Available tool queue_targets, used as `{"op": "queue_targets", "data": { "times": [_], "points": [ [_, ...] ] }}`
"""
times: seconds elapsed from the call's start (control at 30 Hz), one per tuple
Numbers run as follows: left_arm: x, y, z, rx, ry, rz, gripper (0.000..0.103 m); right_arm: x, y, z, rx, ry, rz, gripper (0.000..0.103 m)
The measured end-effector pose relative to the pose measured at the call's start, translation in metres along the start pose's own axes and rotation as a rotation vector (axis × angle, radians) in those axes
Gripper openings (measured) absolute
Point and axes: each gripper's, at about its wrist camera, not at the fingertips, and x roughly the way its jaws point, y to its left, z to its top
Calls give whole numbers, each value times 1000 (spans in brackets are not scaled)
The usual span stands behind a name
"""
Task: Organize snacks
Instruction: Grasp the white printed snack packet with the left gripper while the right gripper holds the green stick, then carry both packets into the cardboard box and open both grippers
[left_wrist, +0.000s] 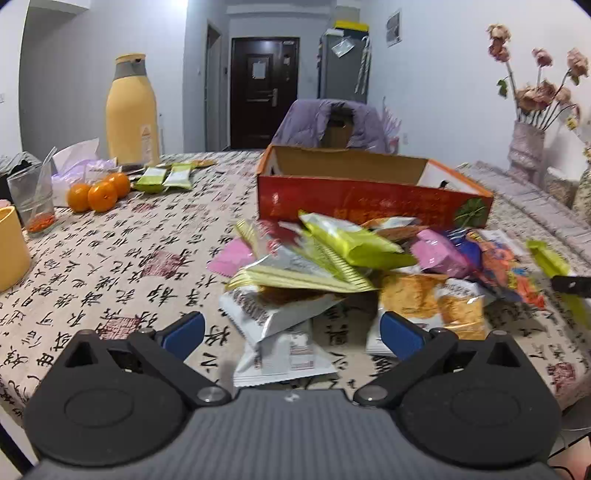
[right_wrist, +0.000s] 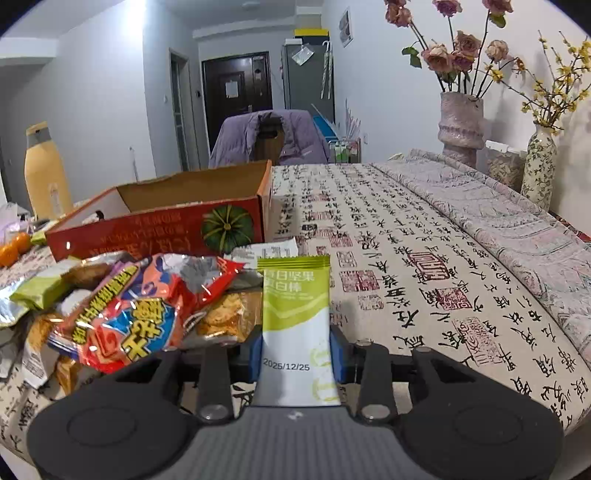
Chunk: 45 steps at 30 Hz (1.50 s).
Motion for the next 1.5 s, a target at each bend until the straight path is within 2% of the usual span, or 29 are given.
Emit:
{"op": "queue_targets", "data": {
  "times": [0.07, 0.17, 0.23, 0.3, 0.37, 0.4, 0.43, 0.6, 1.1, 1.3, 1.5],
  "points": [
    [7, 1, 0, -2, 25, 27, 101, -3, 2, 1, 2, -12, 2, 35],
    [18, 4, 0, -19, 65, 47, 88, -7, 7, 0, -2, -29, 8, 35],
    [26, 5, 0, -36, 97, 55, 73, -8, 11, 0, -9, -34, 15, 35],
    [27, 4, 0, -33, 89, 70, 69, -9, 15, -1, -16, -33, 25, 35],
    [27, 3, 0, -31, 86, 71, 56, -9, 18, -2, -21, -32, 33, 35],
    [26, 2, 0, -22, 84, 68, 42, -9, 19, -3, -22, -31, 37, 35],
    [25, 1, 1, -17, 85, 64, 40, -9, 21, -4, -22, -30, 41, 35],
    [19, 1, 1, -12, 80, 36, 40, -12, 25, -7, -21, -28, 54, 35],
    [-27, -5, 21, 33, -49, -25, 40, -34, 35, -6, -29, -64, 73, 35],
    [-27, 2, 21, 43, -46, -1, 40, -38, 38, -6, -32, -72, 74, 35],
    [-27, 10, 31, 70, -78, 44, 40, -37, 40, -7, -36, -68, 76, 35]
  ]
}}
